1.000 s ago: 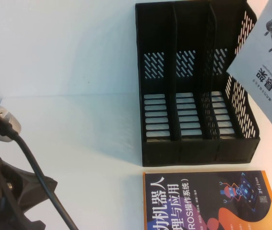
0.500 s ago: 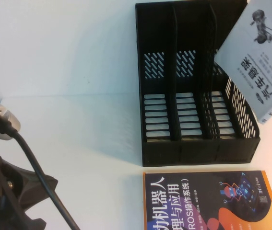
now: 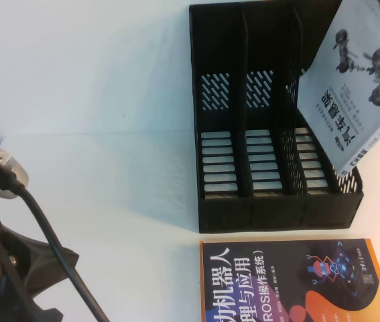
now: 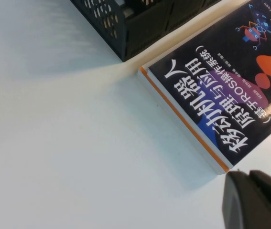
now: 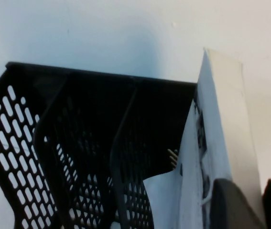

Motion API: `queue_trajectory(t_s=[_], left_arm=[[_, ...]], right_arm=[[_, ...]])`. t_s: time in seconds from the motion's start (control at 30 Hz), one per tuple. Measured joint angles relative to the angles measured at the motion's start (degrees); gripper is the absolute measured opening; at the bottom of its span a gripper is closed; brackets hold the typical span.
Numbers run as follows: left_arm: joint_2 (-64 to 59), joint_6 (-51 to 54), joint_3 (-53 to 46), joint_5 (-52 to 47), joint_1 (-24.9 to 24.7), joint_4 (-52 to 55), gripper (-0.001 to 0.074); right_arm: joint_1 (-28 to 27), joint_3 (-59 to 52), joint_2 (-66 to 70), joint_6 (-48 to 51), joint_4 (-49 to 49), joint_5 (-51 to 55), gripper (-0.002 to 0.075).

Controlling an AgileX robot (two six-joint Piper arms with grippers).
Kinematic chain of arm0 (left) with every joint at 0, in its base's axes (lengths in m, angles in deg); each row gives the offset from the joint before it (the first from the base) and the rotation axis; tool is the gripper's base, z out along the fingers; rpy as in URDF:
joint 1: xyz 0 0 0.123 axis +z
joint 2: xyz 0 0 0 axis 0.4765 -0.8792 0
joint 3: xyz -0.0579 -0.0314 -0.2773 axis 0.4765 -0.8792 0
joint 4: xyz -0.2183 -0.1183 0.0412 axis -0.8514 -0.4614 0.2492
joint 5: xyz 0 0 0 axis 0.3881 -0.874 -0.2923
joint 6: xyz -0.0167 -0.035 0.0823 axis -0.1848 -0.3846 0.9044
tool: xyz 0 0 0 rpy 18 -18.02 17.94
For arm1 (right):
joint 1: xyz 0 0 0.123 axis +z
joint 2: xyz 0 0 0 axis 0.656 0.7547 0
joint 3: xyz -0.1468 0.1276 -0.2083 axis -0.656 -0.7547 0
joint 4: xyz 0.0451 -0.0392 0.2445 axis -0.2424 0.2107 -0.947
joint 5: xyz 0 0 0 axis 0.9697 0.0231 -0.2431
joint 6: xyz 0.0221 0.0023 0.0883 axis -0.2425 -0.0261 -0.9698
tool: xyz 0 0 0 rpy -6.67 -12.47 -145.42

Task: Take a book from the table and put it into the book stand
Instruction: Place the book on the book shelf

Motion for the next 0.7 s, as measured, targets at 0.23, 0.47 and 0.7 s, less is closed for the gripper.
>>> queue_trajectory(t_s=[0.23,0.47,0.7], left_arm=[[0.0,0.0,0.0,0.0,0.0,0.4,-0.0003],[0.0,0.0,0.0,0.0,0.0,0.4,-0.0003],[0.0,0.0,0.0,0.0,0.0,0.5,-0.0003]], right_arm=[[2.8,0.0,2.7,-0.2,2.5,-1.9,0.0132],[3.6,0.0,3.1,-0.1,4.0,-2.0,0.0138],[3.7,0.4,2.8,0.0,0.0,-3.9,0.0386]])
